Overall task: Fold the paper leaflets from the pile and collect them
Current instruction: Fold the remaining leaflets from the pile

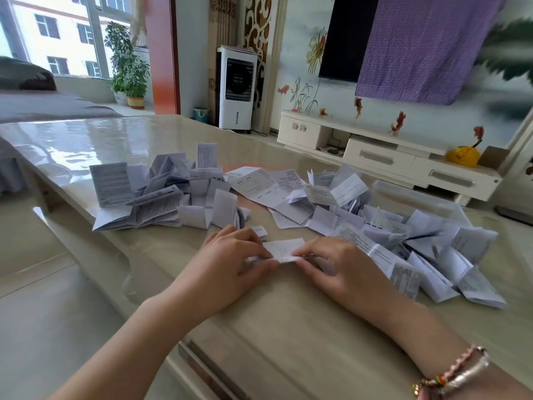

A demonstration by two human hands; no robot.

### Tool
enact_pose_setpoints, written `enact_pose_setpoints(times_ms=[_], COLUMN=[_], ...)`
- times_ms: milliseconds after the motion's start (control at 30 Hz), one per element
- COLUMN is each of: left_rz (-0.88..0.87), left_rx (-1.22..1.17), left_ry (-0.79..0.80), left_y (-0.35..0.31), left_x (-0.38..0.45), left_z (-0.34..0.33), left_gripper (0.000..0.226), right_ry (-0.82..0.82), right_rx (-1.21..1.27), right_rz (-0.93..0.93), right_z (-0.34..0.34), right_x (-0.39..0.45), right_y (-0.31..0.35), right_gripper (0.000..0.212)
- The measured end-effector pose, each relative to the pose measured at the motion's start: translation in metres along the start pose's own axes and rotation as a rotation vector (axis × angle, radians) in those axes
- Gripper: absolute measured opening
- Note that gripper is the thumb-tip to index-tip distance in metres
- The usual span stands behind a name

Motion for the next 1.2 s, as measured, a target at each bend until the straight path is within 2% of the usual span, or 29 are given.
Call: enact_pose_setpoints(times_ms=[133, 233, 367, 433, 500, 600, 700, 867, 1033, 1200], left_rz=[0.049, 0.107, 0.196, 0.229, 0.245, 0.198, 0.122, 0.000, -0.038, -0.091], left_rx=[-0.071, -0.110, -0.202, -0.184, -0.121, 0.082, 0.144, 0.104, 0.109, 0.125], left_ry=[-0.019, -0.047, -0.062, -0.018, 0.025, 0.056, 0.049, 0.023, 0.050, -0.039], left_y=[0.001, -0.002, 0.000, 0.002, 0.003, 0.002, -0.002, -0.001, 0.003, 0.001], left_x=[0.001, 0.002, 0.004, 0.004, 0.003, 0.001, 0.000, -0.003, -0.004, -0.002], left_z=[0.002, 0.005, 0.007, 0.005, 0.003, 0.000, 0.002, -0.001, -0.001, 0.004], left_gripper=[0.040, 0.012, 0.020, 0.025, 0.032, 0.043, 0.041, 0.023, 0.053, 0.039], right_ry=[-0.075, -0.084, -0.094, -0.049, 0.010, 0.033, -0.015, 0.009, 0.130, 0.091], right_rx=[0.136, 0.239, 0.269, 0.175, 0.048, -0.076, -0.115, -0.071, -0.093, -0.239], right_rz=[-0.098, -0.156, -0.192, -0.203, -0.184, -0.175, -0.154, -0.027, 0.001, 0.107], right_z=[0.002, 0.001, 0.000, -0.002, -0.006, -0.009, -0.007, -0.007, -0.006, -0.005], right_x=[0.002, 0.002, 0.003, 0.004, 0.006, 0.007, 0.008, 0.006, 0.001, 0.003], right_y=[0.000, 0.001, 0.001, -0.003, -0.006, -0.009, -0.007, -0.001, -0.001, 0.007], right_gripper=[0.007, 0.008, 0.007, 0.022, 0.036, 0.043, 0.042, 0.023, 0.044, 0.033])
Point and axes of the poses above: each hand's wrist, its own x-axis towards the middle knuckle, its own z-axis out of the back of the hand, y = z × x, the point moved 3 cm from there along x, towards the middle knuckle, and after that the axes turned 1 degree about z, right-handed, at the moved point
